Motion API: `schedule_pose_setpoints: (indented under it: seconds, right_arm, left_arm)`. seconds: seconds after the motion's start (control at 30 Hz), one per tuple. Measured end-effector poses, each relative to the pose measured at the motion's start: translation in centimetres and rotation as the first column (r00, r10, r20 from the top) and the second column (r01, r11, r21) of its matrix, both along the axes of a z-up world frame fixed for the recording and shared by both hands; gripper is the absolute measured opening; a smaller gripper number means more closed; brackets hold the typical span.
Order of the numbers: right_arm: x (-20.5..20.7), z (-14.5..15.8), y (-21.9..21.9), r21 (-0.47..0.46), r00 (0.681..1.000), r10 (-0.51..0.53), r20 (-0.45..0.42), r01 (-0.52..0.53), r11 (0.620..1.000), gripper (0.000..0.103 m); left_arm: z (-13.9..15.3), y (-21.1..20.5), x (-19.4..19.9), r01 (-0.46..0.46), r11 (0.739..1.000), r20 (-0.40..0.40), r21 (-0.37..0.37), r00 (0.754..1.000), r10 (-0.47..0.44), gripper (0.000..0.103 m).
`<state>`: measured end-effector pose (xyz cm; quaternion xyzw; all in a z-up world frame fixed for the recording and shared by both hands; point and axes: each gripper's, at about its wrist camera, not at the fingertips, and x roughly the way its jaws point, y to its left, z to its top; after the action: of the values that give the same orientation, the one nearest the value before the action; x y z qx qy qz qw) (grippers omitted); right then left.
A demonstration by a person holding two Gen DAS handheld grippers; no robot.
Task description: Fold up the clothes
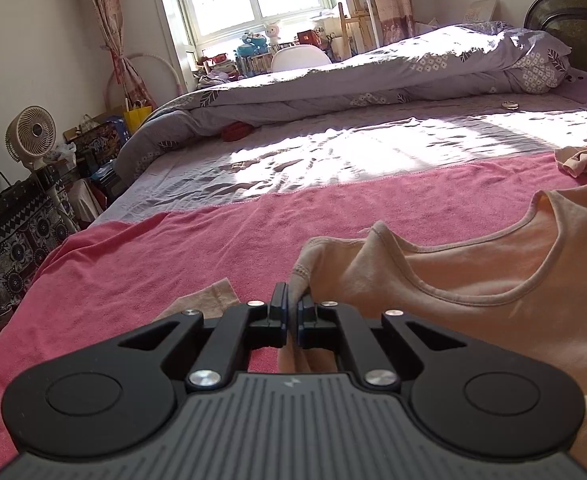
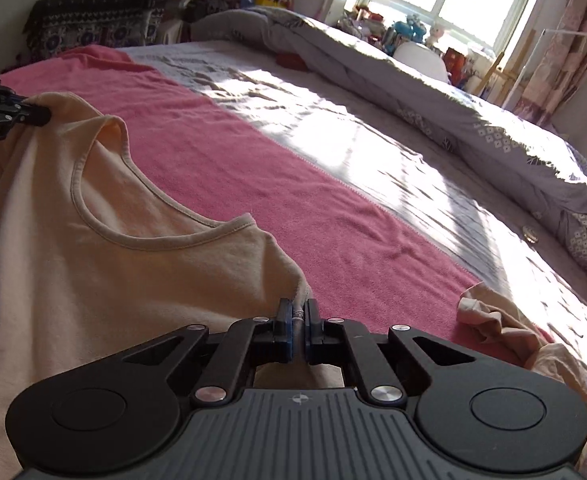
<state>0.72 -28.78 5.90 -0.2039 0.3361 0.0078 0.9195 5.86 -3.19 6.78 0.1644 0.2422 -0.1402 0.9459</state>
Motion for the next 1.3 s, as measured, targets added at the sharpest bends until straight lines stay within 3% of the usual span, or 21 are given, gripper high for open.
schedule_pose_setpoints:
  seconds: [0.2, 0.5, 0.7, 0.83, 1.0, 1.2, 1.3]
  right_arm:
    - [-2.6, 0.7, 2.5, -0.299, 0.984, 0.081, 0.157, -0.031, 0.954, 0.007]
    - [-5.1, 2.2, 3.4, -0.435, 0.955, 0.131, 0.265, -0.003, 0.901, 0.006]
    - [-6.4, 4.7, 3.5, -0.478, 0.931, 0.145, 0.336, 0.035, 0.878, 0.005]
    - [-6.9, 4.8, 3.5, -0.494, 0.932, 0.16, 0.325, 0.023, 0.869, 0.005]
    - [-7.4, 1.8, 3.8, -0.551, 0.947, 0.188, 0.259, -0.014, 0.834, 0.005]
    - [-8.2, -2.1, 4.6, -0.639, 0.948, 0.261, 0.181, -0.088, 0.764, 0.005]
    - [-9.1, -3.4, 4.8, -0.642, 0.95, 0.282, 0.132, -0.135, 0.754, 0.005]
  left_arm:
    - [3.1, 0.3, -1.8, -0.002, 0.999, 0.083, -0.041, 0.997, 0.005, 0.003]
    - [6.2, 0.6, -4.8, -0.017, 1.0, 0.183, -0.011, 0.983, 0.019, 0.003]
    - [8.8, 0.7, -6.0, -0.02, 1.0, 0.246, -0.016, 0.969, 0.024, 0.003]
    - [8.1, 0.6, -6.2, -0.013, 1.0, 0.238, 0.026, 0.971, 0.007, 0.003]
    - [5.8, 0.8, -6.6, -0.03, 0.998, 0.181, 0.059, 0.983, 0.019, 0.003]
    - [2.4, -0.1, -9.0, 0.007, 0.984, 0.152, 0.18, 0.988, -0.035, 0.003]
    - [0.5, 0.1, -10.0, 0.037, 0.977, 0.088, 0.208, 0.995, -0.056, 0.003]
